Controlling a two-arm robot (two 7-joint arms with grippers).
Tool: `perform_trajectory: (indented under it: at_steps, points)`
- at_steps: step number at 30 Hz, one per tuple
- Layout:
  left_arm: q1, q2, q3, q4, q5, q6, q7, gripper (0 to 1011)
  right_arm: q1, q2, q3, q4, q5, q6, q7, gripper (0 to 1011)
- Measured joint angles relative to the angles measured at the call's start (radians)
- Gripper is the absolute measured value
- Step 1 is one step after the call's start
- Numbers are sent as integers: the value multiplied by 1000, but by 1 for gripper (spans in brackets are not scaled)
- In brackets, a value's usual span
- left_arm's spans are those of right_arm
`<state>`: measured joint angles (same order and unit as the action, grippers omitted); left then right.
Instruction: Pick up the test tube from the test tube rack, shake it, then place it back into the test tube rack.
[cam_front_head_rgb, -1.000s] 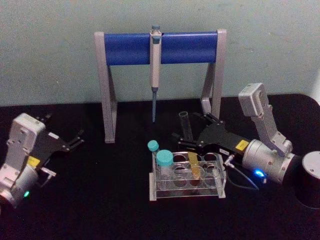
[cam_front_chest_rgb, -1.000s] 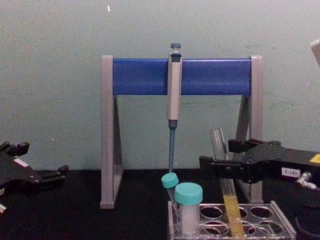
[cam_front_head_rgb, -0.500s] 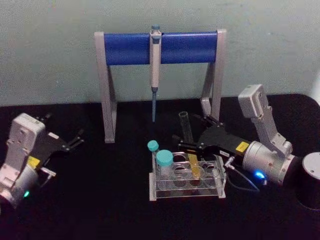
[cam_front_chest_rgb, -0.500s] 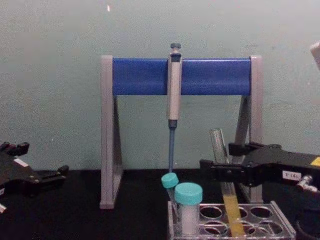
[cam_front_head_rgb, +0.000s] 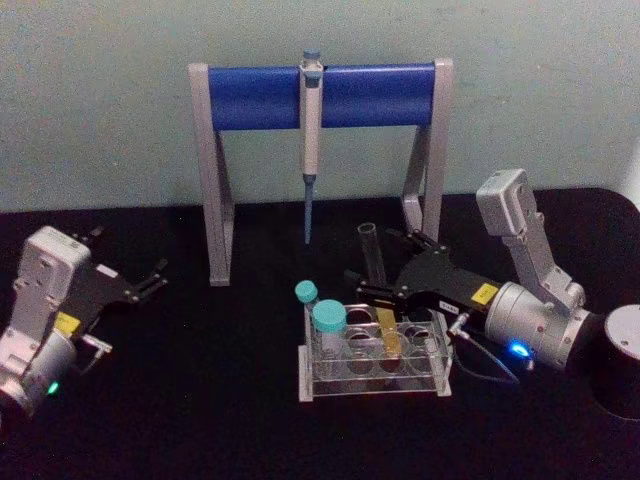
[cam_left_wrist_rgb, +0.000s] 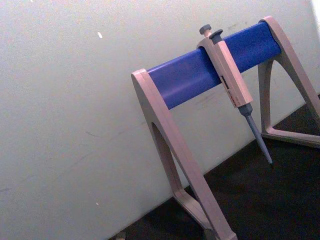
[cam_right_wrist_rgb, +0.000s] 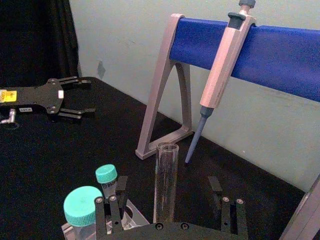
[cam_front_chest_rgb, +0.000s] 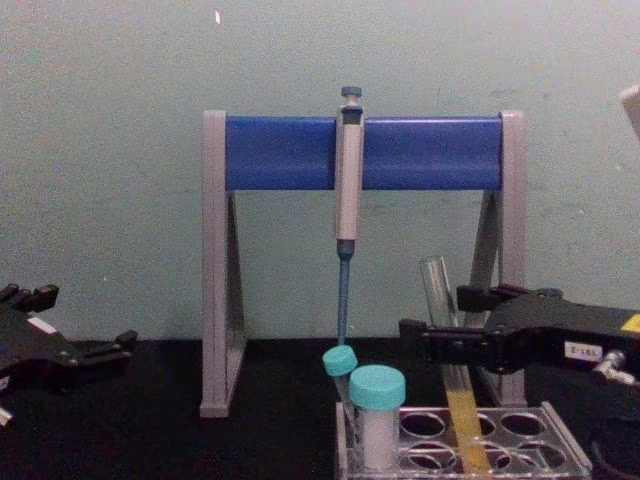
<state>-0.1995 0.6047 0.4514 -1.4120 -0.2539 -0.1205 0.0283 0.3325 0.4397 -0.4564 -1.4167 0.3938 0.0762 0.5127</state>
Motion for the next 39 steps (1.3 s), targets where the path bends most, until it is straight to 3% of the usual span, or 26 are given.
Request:
perform_trajectory:
  at_steps: [4,9,29,39]
  points:
    - [0,0,0,0,0,0,0,1002,0,0,0,0,0,0,0,977]
    - [0,0,0,0,0,0,0,1001,0,0,0,0,0,0,0,866]
    - [0,0,0,0,0,0,0,1001,0,0,1,0,0,0,0,232]
    - [0,0,0,0,0,0,0,1001,0,0,0,0,0,0,0,229]
